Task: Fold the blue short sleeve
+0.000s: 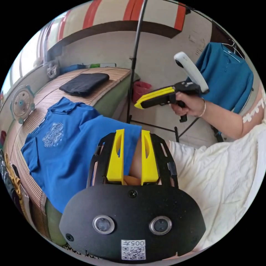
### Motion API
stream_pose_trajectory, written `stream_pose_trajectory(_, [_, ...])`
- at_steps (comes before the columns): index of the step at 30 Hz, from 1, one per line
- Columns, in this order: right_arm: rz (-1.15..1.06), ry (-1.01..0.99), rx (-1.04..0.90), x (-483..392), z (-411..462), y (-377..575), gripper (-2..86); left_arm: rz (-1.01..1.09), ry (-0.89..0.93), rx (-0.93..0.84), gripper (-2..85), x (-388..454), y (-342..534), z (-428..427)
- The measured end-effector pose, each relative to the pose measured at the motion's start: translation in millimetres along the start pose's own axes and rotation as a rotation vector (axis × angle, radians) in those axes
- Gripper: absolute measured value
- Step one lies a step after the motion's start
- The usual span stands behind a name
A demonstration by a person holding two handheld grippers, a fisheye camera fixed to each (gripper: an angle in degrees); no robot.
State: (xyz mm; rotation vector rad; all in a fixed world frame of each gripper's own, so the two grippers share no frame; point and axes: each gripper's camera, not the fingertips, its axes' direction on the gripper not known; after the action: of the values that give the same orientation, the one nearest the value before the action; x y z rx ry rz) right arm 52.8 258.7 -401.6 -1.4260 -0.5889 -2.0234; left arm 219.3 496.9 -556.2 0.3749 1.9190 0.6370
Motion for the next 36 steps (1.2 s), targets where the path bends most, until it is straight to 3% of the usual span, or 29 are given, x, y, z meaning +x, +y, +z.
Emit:
stream_pose_trajectory(4, [-0.019, -0.065, 0.057, -1.5, 21.0, 27.9, 6.8, -0.021, -0.110, -0.036, 9.8, 18.6, 6.9, 4.2])
stream_pose_trajectory(15, [-0.245, -0.158, 0.049, -54.1, 96.0, 96.7, 10.0, -0.111, -0.142, -0.046, 2.6, 33.9, 6.2, -10.2])
stream_pose_trajectory(21, [-0.178, -0.128, 0.131, -86.2, 129.0, 112.8, 10.6, -0.141, -0.167, 0.028, 1.1, 42.1, 2.2, -34.8])
stream_pose_trajectory(36, [-0.039, 0.025, 0.055, -119.0, 206.6, 131.5, 5.5, -0.189, -0.209, 0.133, 0.9, 56.9, -4.1, -79.7])
